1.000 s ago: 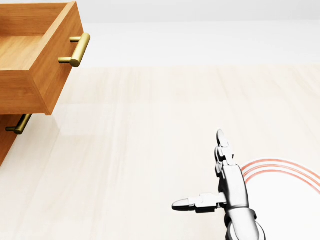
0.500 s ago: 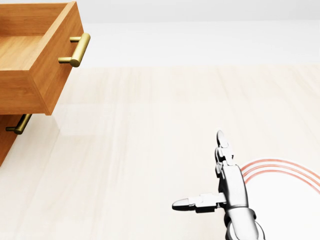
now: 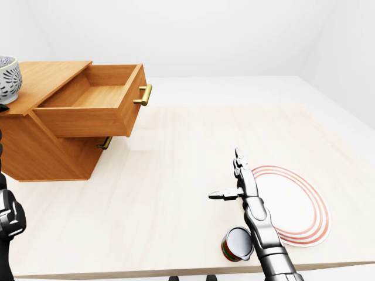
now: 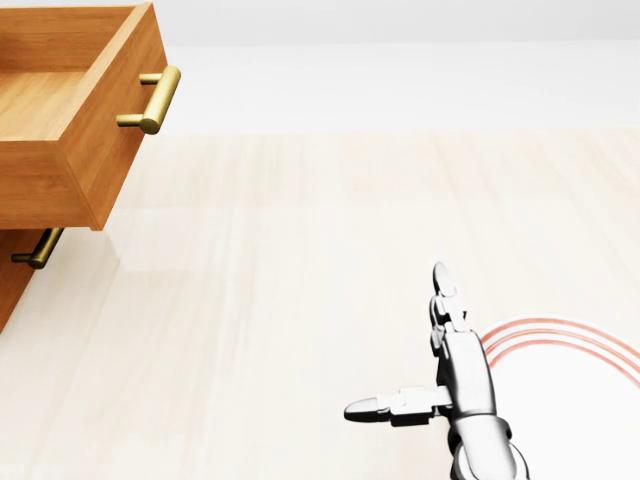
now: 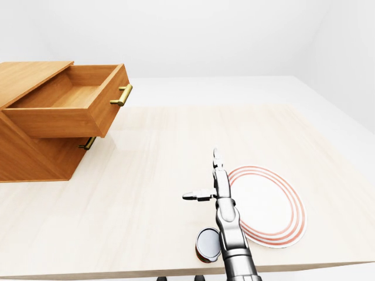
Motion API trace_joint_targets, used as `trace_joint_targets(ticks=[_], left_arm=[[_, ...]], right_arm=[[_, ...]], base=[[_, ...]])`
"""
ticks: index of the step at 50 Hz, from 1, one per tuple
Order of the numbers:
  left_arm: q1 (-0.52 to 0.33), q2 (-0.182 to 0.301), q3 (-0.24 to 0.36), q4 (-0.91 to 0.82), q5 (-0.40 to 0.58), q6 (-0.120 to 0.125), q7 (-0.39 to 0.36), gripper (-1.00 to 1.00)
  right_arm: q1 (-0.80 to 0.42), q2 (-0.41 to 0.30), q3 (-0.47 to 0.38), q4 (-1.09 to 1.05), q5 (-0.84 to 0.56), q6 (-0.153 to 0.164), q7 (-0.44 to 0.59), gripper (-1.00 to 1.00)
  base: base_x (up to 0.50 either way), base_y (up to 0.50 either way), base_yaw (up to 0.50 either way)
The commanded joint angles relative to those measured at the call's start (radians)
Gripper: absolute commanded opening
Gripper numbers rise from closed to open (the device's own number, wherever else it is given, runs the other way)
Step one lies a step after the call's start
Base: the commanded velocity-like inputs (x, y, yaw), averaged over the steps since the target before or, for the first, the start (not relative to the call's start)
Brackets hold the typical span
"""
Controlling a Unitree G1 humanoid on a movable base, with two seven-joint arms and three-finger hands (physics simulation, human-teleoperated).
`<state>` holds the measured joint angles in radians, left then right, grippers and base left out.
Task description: Put the bowl on top of the cabinet.
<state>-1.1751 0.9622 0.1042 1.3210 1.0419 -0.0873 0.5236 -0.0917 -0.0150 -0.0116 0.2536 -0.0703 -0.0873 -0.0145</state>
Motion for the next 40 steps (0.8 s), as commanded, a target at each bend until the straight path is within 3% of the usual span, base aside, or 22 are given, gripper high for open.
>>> trace_joint_targets(ticks=[1, 21, 31, 33, 37, 40], left_arm=[[0.097, -0.293, -0.020, 0.028, 0.002, 0.000, 0.000, 1.00], [0.075, -0.292, -0.036, 0.006, 0.002, 0.000, 0.000, 1.00], [0.050, -0.280, -0.011, -0.093, -0.092, 0.000, 0.000, 1.00], [0.067, -0.278, -0.006, -0.153, -0.114, 0.000, 0.000, 1.00], [0.172, -0.290, 0.036, -0.430, -0.167, 0.000, 0.000, 1.00], [0.327, -0.335, 0.105, -0.806, -0.249, 0.000, 0.000, 1.00]], right_arm=[[-0.003, 0.000, 0.000, 0.010, -0.001, 0.000, -0.001, 1.00], [-0.010, 0.004, 0.006, 0.025, -0.007, 0.000, -0.004, 1.00], [-0.012, 0.000, 0.001, 0.029, -0.004, 0.000, -0.001, 1.00], [-0.013, 0.000, 0.001, 0.032, -0.003, 0.000, -0.001, 1.00], [-0.017, 0.001, 0.003, 0.044, -0.005, 0.000, -0.002, 1.00], [-0.014, 0.001, 0.003, 0.037, -0.004, 0.000, -0.001, 1.00]], base=[[0.00, 0.00, 0.00], [0.00, 0.00, 0.00], [0.00, 0.00, 0.00], [0.00, 0.00, 0.00], [0.00, 0.00, 0.00], [0.00, 0.00, 0.00]])
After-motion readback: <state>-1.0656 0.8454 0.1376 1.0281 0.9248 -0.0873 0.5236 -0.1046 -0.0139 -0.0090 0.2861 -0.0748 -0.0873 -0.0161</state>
